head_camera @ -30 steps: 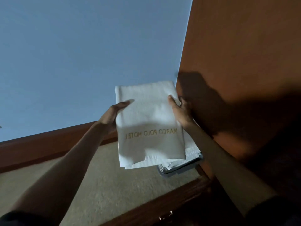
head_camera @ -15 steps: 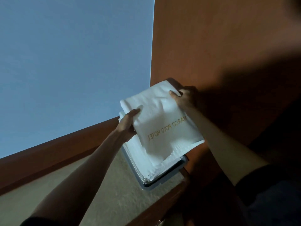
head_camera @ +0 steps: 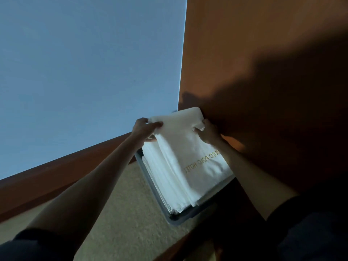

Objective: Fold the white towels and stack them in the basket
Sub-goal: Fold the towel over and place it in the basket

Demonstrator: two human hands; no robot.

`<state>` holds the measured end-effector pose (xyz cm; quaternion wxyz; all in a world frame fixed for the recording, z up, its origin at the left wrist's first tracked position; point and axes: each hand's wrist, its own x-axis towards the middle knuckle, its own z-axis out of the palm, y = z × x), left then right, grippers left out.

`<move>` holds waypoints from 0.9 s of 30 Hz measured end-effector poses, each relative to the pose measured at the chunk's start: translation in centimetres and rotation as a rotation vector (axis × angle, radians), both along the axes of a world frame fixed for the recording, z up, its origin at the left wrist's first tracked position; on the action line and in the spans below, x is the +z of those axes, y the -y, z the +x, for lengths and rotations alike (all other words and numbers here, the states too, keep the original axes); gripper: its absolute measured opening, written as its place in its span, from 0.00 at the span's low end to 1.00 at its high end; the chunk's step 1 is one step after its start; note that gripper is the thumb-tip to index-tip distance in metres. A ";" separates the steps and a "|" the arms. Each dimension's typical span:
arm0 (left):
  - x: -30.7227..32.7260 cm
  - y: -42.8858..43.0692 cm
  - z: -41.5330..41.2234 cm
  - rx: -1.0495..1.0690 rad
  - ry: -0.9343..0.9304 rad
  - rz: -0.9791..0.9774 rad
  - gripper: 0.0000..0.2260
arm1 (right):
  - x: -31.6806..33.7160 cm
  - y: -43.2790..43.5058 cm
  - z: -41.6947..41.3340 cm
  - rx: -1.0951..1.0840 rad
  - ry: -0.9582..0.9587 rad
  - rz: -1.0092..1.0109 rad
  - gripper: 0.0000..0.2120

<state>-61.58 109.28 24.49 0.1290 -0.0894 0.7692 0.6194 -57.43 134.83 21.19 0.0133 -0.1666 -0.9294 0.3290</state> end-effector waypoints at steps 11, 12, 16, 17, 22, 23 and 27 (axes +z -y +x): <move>-2.8 2.1 -0.6 0.012 -0.025 -0.066 0.14 | -1.1 0.0 -1.5 -0.064 0.079 0.000 0.40; -2.5 2.1 -0.8 0.006 -0.044 -0.073 0.15 | -1.3 -0.1 -1.5 -0.087 0.107 -0.006 0.43; -2.2 2.2 -0.7 0.021 -0.103 -0.024 0.14 | -0.1 0.0 -1.8 -0.101 -0.024 -0.056 0.38; -2.3 2.3 -0.7 0.042 -0.114 -0.006 0.14 | 0.5 0.1 -1.9 -0.100 -0.079 -0.066 0.36; -3.7 2.8 -0.4 0.025 -0.164 -0.264 0.18 | 0.5 0.5 -1.9 -0.056 -0.077 -0.057 0.29; -3.6 2.8 -0.4 0.009 -0.192 -0.301 0.20 | 0.1 0.7 -1.8 -0.066 -0.028 -0.038 0.31; -2.7 2.6 -0.1 -0.021 -0.248 -0.360 0.24 | -0.1 1.7 -0.9 -0.079 -0.032 0.094 0.29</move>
